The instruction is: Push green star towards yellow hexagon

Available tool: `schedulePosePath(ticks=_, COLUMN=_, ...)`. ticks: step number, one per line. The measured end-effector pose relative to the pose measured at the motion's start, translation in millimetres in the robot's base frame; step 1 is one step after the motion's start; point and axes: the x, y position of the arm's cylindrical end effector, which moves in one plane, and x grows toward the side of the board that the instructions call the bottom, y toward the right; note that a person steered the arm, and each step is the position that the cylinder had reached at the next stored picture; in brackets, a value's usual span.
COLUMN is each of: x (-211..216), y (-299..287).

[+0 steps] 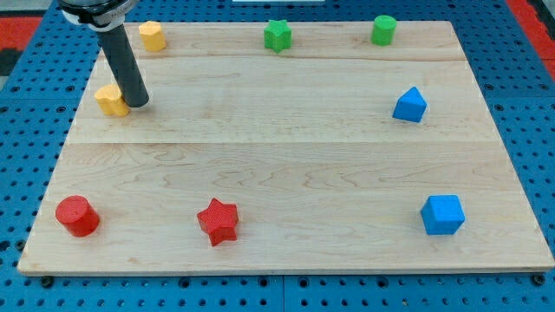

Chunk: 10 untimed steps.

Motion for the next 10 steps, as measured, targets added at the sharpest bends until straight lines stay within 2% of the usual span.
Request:
schedulePosePath(ticks=1, x=5, y=7)
schedulePosePath(ticks=2, x=22, y=138)
schedulePosePath(ticks=3, x=14, y=256)
schedulePosePath(ticks=4, x=-42, y=372)
schedulePosePath(ticks=5, x=-47, y=402)
schedulePosePath(ticks=6, x=-111, y=419)
schedulePosePath(ticks=8, x=-177, y=407)
schedulePosePath(ticks=9, x=-161, y=361)
schedulePosePath(ticks=10, x=-148, y=267)
